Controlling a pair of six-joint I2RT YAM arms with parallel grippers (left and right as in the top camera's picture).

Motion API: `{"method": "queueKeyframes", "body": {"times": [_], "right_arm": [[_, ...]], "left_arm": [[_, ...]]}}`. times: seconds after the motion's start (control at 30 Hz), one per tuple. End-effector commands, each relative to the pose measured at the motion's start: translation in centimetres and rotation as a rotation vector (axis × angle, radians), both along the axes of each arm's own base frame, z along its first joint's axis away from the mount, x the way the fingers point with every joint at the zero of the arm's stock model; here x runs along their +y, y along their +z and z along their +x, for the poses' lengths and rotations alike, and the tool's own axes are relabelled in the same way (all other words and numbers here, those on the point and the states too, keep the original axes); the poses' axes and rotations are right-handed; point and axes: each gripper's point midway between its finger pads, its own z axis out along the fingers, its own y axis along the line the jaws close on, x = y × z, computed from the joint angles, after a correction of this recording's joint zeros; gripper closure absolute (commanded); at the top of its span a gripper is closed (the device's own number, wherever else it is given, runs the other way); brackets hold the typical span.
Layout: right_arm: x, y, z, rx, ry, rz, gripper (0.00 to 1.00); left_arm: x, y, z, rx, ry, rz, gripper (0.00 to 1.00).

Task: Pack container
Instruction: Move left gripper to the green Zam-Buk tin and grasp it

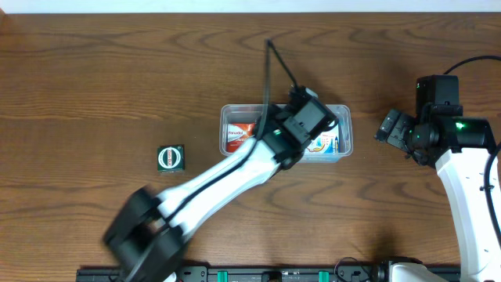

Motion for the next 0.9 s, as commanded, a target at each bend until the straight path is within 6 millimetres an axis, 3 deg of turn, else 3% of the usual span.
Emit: {"method": "queueKeyframes", "body": {"times": [0.0,0.1,0.17,0.3,0.37,0.53,0.7,0.87], "right_arm": [[-0.2,0.0,0.0,0.0,-0.018,0.0,0.01],[-0.2,0.0,0.0,0.0,-0.018,0.0,0.01],[-0.2,0.0,0.0,0.0,-0.018,0.0,0.01],[-0.2,0.0,0.0,0.0,-0.018,0.0,0.01],[-0.2,0.0,0.0,0.0,-0.018,0.0,0.01],[-0.2,0.0,0.0,0.0,-0.018,0.0,0.01],[-0.2,0.0,0.0,0.0,-0.018,0.0,0.01],[-0.2,0.0,0.0,0.0,-0.018,0.0,0.01]], "left_arm": [[2.1,6.3,-1.4,-0.079,0.081,-0.159,0.43],[5.3,8.9,-2.9,-0.085,0.133,-0.191,0.37],[9.1,9.4,-3.8,-0.057,0.255,-0.209,0.33],[17.8,7.9,-5.3,0.052,0.579,-0.209,0.23],[20.1,6.5,-5.6,0.141,0.642,-0.209,0.2],[22.5,2.6,-5.4,0.346,0.676,-0.25,0.01],[25.8,-1.1,-4.5,0.45,0.81,-0.223,0.02],[25.1,-5.8,-3.0,0.637,0.671,-0.256,0.02]]}}
